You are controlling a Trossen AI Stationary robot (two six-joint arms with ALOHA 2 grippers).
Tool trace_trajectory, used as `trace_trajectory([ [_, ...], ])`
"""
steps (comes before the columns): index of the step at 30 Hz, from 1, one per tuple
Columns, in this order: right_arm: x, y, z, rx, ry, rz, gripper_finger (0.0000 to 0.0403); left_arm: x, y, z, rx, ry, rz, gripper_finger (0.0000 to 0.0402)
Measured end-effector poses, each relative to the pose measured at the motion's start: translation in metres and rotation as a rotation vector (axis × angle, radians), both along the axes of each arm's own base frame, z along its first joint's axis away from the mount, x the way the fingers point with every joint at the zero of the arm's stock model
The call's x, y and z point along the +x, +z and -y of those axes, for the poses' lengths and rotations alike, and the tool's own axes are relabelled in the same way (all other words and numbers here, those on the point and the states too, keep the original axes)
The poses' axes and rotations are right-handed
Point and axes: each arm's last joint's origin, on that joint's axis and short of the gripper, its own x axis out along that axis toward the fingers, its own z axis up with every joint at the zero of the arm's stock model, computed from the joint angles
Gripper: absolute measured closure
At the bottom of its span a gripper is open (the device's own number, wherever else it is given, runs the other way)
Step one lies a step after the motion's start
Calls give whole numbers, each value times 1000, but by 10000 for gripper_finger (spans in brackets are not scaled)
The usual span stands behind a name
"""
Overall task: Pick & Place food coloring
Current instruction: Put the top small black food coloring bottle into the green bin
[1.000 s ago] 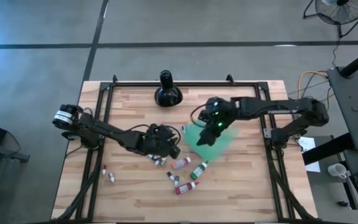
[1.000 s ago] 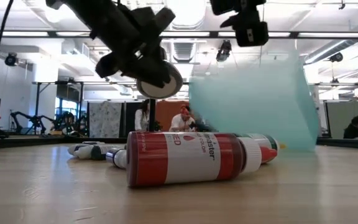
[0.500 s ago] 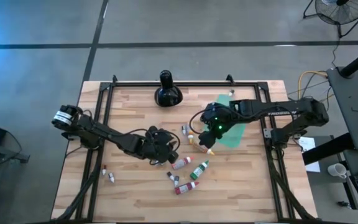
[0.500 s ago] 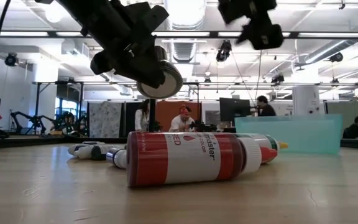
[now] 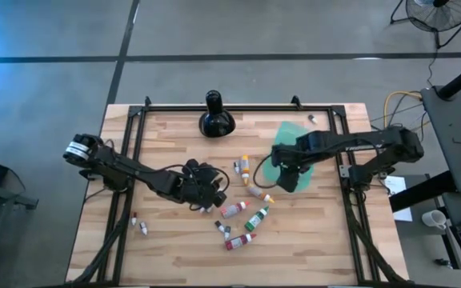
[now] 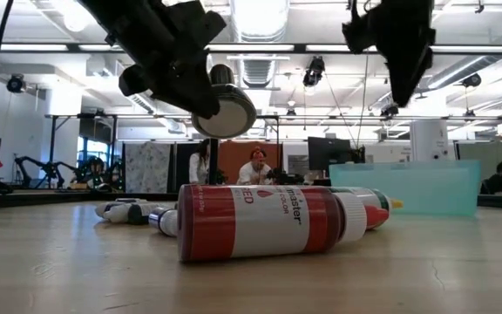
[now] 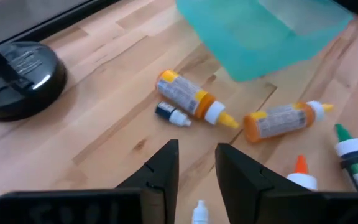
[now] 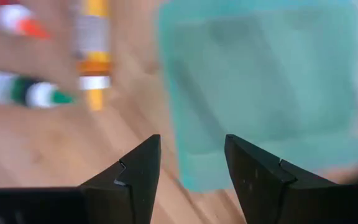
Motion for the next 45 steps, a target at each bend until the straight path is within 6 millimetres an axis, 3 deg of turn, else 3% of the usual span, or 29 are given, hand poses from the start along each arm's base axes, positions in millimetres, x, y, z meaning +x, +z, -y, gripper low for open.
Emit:
trace_trajectory([
  [3,-5,4,9,-104,-164,18,230,-2,2,-2,-14,18,9,321],
  [8,-16,15,35,-206,-661,163,230,-4,3,-6,-76,88,43,321],
  [10,-19,15,52,-214,-723,156,230,-4,4,-8,-104,112,60,321],
  [15,-31,11,103,-228,-767,91,230,-5,4,-9,-126,121,57,321],
  [20,-57,11,158,-149,-852,108,230,-8,3,-10,-222,107,23,321],
  [23,-74,11,182,-170,-891,113,230,-17,0,-13,-241,171,-25,321],
  [28,-91,1,205,-160,-918,31,230,-32,-1,-17,-251,273,-91,321],
  [36,-76,-46,232,-77,-790,-161,230,-47,2,-20,-296,250,-108,321],
  [45,-83,-86,277,33,-688,-294,229,-84,-27,-29,-444,356,-77,321],
])
